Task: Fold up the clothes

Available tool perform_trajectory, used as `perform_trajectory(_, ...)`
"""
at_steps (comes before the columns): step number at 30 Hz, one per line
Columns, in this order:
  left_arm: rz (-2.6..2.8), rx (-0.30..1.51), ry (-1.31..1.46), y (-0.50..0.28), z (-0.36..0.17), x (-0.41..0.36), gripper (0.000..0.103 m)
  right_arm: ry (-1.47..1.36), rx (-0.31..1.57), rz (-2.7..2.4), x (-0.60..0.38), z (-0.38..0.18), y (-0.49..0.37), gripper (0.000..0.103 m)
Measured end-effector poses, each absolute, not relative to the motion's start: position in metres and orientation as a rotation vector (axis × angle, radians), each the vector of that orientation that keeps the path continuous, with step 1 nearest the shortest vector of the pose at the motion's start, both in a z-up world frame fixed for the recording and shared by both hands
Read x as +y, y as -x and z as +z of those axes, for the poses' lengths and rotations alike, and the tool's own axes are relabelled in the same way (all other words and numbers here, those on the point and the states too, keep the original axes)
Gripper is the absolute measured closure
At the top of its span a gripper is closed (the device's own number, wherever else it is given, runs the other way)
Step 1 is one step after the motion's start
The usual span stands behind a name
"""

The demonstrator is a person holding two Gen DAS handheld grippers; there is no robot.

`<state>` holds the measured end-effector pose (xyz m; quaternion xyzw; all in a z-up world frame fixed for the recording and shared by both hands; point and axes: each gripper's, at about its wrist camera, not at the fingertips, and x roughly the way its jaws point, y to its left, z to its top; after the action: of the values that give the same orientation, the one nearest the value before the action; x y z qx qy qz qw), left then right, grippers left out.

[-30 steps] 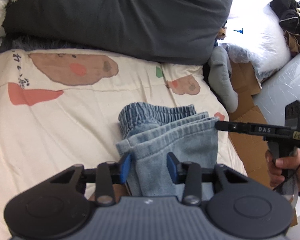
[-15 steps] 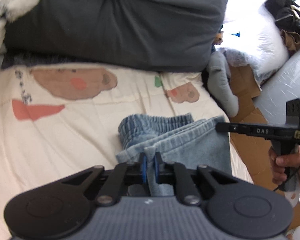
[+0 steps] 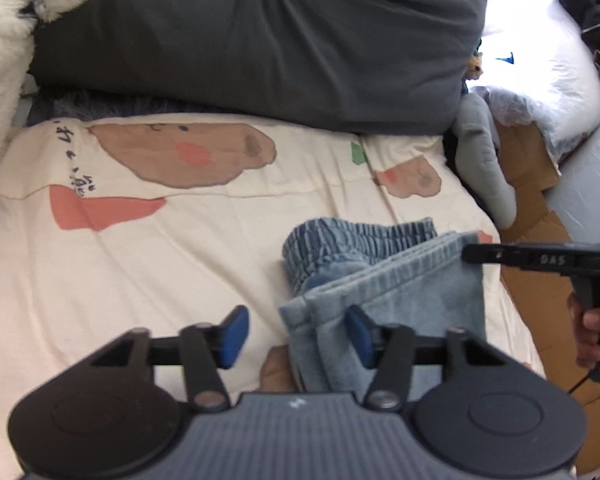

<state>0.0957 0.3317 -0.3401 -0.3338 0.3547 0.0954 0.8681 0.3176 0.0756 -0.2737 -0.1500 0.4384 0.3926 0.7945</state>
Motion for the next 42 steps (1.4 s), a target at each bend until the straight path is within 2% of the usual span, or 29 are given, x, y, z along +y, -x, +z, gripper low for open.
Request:
perform_trajectory(2,0.178,0.750,0.715,-0.095,-0.345,0.332,0.040,0.333,0.947,0.857,0.076,-0.274,-0.318,0.068)
perform_trajectory(10,0.113,0.694,0.797,-0.098,-0.361,0.334,0.039,0.366,1.006,0.937,0.084,-0.288,-0.330,0.065)
perform_trajectory(12,0.107,0.682,0.803,-0.098,-0.360,0.334,0.042,0.354,1.020,0.954,0.084,-0.292,-0.335,0.065)
perform_trajectory(14,0.102,0.671,0.808,-0.098,-0.358,0.334,0.058,0.338,1.033,0.972,0.084,-0.295,-0.339,0.065)
perform_trajectory(16,0.107,0.666,0.818,-0.096,-0.356,0.333,0.061,0.318,1.041,0.992,0.082,-0.296,-0.341,0.065)
perform_trajectory(18,0.118,0.666,0.787,-0.095,-0.351,0.330,0.066,0.288,1.035,1.012,0.080,-0.294,-0.342,0.067)
perform_trajectory(19,0.124,0.666,0.775,-0.094,-0.348,0.329,0.069,0.272,1.032,1.023,0.078,-0.293,-0.342,0.076)
perform_trajectory(20,0.130,0.664,0.767,-0.092,-0.346,0.328,0.072,0.261,1.024,1.027,0.077,-0.290,-0.341,0.081)
perform_trajectory(24,0.140,0.673,0.732,-0.094,-0.332,0.324,0.082,0.279,0.980,1.034,0.076,-0.281,-0.333,0.089)
perform_trajectory(34,0.095,0.638,0.678,-0.111,-0.297,0.312,0.085,0.228,0.934,0.953,0.052,-0.251,-0.332,0.091)
perform_trajectory(42,0.080,0.642,0.674,-0.146,-0.297,0.310,0.085,0.254,0.897,0.878,0.042,-0.233,-0.343,0.091)
